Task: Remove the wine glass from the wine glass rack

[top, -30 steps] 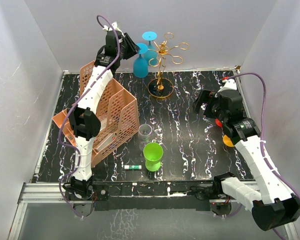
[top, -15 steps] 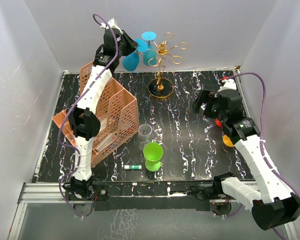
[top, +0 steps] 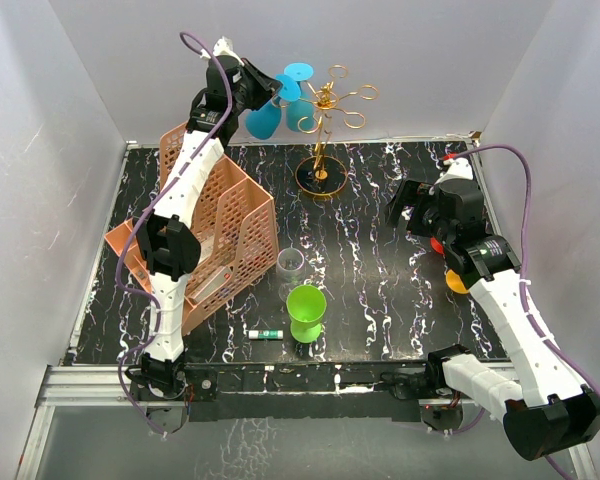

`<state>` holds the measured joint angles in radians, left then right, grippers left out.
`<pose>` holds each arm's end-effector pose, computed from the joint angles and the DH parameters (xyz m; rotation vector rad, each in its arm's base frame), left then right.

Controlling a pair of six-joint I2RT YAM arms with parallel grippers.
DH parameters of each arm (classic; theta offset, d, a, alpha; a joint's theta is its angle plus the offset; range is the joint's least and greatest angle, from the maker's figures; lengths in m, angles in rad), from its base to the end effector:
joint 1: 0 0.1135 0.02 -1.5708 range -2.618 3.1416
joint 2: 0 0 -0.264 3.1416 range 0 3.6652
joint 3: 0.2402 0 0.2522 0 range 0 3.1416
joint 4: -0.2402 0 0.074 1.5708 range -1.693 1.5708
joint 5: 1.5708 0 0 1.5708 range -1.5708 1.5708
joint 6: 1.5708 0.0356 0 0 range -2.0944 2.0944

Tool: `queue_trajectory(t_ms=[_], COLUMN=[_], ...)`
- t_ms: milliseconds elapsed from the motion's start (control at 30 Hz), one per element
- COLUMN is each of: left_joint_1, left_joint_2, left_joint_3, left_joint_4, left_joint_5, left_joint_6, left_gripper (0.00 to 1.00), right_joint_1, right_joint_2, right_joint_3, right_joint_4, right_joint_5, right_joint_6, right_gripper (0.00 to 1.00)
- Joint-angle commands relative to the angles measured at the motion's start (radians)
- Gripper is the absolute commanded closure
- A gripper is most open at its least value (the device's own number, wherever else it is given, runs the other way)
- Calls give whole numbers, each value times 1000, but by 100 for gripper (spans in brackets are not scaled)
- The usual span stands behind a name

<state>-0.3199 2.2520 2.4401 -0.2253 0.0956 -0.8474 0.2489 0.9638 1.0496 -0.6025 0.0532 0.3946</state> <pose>0.4973 -0.1683 0.4193 -0.3667 1.6577 -0.9682 0.1978 0.0483 0.3570 0.1856 2.0960 0.3341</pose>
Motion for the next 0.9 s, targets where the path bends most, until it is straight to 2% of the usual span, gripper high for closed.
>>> queue_trajectory(t_ms=[0, 367, 867], left_joint_1=[7, 4, 3], left_joint_2=[-38, -43, 57], left_joint_3=[-13, -49, 43], left_joint_4=[73, 124, 170], left_joint_5=[59, 105, 142], left_joint_6=[-84, -147, -228], left_gripper=[100, 100, 100], right_joint_1=[6, 5, 6], right_joint_2=[-14, -25, -25], right_joint_3=[14, 11, 9], right_joint_4=[43, 43, 42], right_joint_5=[12, 10, 20], right_joint_6=[-5, -5, -8], right_gripper=[1, 1, 1])
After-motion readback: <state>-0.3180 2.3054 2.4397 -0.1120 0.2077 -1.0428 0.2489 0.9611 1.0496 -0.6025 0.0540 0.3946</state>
